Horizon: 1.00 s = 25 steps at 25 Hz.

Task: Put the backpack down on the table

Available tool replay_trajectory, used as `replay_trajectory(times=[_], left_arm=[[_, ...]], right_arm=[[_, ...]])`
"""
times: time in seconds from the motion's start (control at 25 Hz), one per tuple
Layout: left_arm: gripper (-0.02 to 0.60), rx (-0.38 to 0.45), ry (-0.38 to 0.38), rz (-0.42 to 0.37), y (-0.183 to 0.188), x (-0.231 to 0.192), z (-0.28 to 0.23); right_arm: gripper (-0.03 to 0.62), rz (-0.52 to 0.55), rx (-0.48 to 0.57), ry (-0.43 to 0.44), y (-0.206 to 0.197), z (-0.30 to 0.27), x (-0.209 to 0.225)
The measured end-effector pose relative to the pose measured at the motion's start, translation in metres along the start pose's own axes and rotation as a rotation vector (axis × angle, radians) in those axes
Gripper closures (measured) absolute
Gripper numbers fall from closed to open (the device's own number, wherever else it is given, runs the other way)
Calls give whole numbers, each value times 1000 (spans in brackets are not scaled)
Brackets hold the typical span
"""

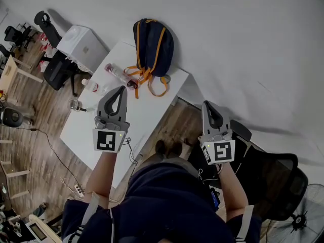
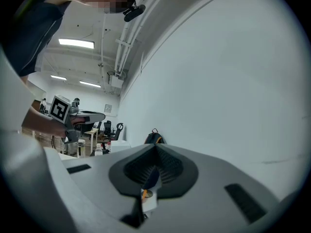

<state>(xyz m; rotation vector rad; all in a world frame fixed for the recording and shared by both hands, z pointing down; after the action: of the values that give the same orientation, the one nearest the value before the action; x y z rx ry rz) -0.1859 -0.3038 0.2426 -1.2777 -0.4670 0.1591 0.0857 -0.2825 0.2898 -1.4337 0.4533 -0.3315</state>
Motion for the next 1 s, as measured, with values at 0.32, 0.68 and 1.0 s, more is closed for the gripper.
replay_trajectory(times=[0.32,0.68,1.0], left_arm=[[580,-59,68,-8,-21,-4,30],[580,-75,96,-12,-33,0,46],[579,-89,98,5,-44,2,51]], right_arm=[[592,-12,-16,-40,-5,17,0],[592,-13,-50,-70,-17,27,2],[594,11,-84,-76,-28,25,-4]])
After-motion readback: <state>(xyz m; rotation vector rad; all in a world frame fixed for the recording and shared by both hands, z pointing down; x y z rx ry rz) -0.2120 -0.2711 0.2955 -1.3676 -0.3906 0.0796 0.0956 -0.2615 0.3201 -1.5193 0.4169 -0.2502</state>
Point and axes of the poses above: the fingertips, and each gripper's own axes: z backward along the fingers, x to its right, y out of its top, the point moved 3 cm from there along z, backward along the fingers, and after that the axes turned 7 degrees about x, right-handed, at the moved point
